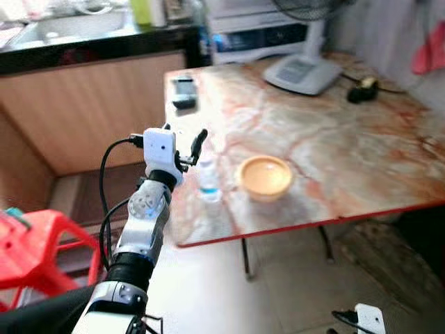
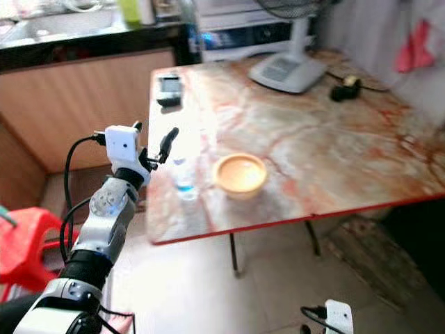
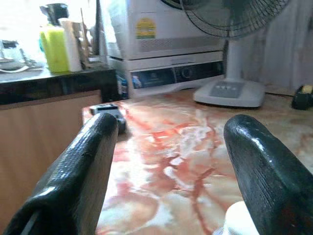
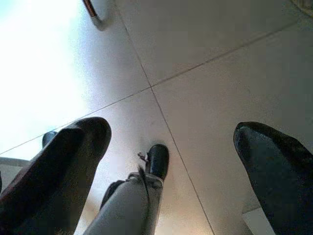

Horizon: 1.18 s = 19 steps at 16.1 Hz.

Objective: Restocking fridge

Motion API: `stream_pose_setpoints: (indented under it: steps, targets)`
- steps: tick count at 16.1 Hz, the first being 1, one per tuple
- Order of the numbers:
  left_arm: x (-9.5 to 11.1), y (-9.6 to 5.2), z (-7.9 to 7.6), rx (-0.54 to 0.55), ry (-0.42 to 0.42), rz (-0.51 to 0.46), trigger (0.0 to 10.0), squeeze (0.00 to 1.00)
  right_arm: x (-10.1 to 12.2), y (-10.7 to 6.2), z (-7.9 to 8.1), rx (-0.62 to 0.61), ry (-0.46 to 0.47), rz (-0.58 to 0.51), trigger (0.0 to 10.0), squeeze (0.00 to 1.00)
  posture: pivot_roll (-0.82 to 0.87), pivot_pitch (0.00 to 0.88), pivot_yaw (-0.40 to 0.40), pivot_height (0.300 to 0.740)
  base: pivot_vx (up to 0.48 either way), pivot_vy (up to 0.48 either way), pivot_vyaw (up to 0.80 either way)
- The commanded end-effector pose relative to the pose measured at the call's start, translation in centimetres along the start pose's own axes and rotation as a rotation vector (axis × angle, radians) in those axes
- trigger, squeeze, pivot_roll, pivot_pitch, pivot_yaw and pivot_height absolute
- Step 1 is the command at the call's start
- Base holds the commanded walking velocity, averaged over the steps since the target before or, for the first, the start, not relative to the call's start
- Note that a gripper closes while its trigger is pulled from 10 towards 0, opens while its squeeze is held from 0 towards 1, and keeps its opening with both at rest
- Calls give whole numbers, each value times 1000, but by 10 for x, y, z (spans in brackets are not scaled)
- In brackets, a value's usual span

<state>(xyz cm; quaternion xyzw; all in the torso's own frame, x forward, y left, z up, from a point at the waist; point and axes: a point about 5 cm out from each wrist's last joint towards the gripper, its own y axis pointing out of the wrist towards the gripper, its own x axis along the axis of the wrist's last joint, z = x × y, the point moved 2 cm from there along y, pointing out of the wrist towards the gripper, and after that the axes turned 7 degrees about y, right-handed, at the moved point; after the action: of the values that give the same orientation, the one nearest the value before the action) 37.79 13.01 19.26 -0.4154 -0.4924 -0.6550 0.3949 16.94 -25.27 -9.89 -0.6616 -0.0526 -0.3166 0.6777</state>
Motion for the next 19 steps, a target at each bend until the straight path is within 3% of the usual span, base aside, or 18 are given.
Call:
stream_pose_setpoints:
  steps: [1,10,15,19]
  targets:
    - [5,1,-2,-12,37,-19,10000,0,-6,-1,-2,-5,1,17,10000,0,155,0,36,740,0,0,0]
    - [7,3,-10,-56,37,-12,10000,0,-6,-1,-2,-5,-5,19,10000,0,157,0,37,740,0,0,0]
    - [8,3,-10,-56,34,-13,10000,0,-7,-1,-1,4,-2,21,10000,0,157,0,38,740,256,0,-480]
    - [9,3,-10,-57,35,-15,10000,0,-6,-1,-1,4,-4,18,10000,0,156,0,38,740,277,0,0]
